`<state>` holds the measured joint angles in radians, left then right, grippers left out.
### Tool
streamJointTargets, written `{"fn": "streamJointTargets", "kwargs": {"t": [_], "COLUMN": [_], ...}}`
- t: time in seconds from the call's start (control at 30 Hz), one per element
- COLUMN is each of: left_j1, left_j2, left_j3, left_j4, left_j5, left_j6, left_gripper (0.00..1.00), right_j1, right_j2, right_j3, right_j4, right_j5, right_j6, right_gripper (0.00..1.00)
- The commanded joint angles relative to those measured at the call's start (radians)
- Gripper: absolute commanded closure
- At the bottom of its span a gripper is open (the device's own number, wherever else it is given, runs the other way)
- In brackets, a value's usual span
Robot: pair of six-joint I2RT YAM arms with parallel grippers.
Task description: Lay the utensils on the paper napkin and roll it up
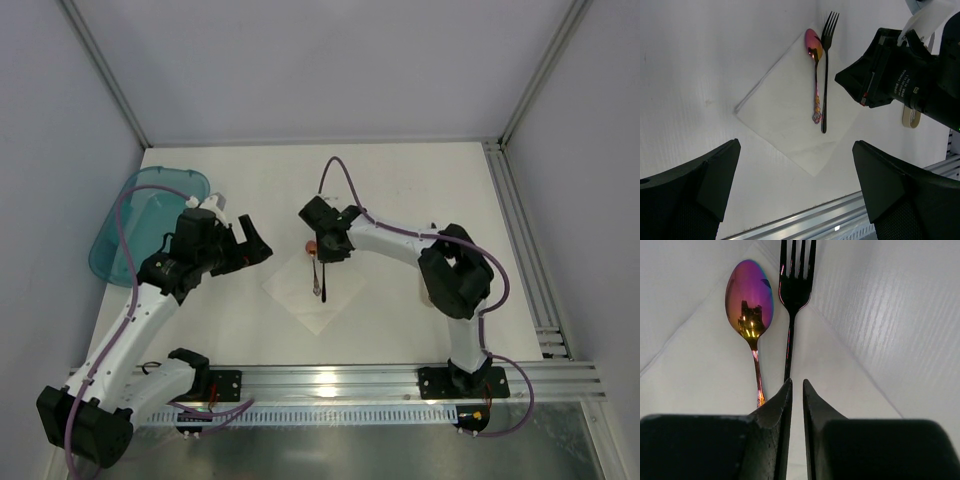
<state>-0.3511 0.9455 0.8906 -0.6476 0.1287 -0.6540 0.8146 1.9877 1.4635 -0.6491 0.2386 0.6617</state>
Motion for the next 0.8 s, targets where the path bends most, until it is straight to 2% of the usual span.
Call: {"fn": "streamJointTargets", "kwargs": {"t": [0.0, 0.17, 0.33, 0.43, 0.53, 0.77], "left_j1": [0.006, 0.008, 0.008, 0.006, 0.006, 0.006], "left_j2": [0.007, 0.015, -0.001, -0.002, 0.004, 0.01], "left_j3": [0.016, 0.016, -0.013, -0.024, -0.025, -0.021], "left_j4": [0.02, 0.031, 0.095, 0.104, 0.109, 0.115], "left_j5": [0.018, 0.07, 0.146, 0.149, 0.155, 0.178], "left_j6": [0.002, 0.019, 0.005, -0.004, -0.012, -0.019], "left_gripper": [0.0, 0.0, 0.0, 0.0, 0.0, 0.0], "right_j1": [-0.037, -0.161, -0.388, -0.504, -0.58, -0.64], "right_j2": [-0.11, -0.257, -0.4, -0.454, -0.472, -0.465], "right_j3": [0.023, -0.09, -0.27, -0.348, -0.39, -0.457], "right_j4": [-0.032, -0.024, 0.031, 0.013, -0.012, 0.012], "right_j5": [0.03, 0.001, -0.054, -0.032, 0.001, 0.004], "right_j6": [-0.057, -0.175, -0.252, -0.293, -0.31, -0.326], "right_gripper": [0.85, 0.83, 0.81, 0.8, 0.8, 0.78]}}
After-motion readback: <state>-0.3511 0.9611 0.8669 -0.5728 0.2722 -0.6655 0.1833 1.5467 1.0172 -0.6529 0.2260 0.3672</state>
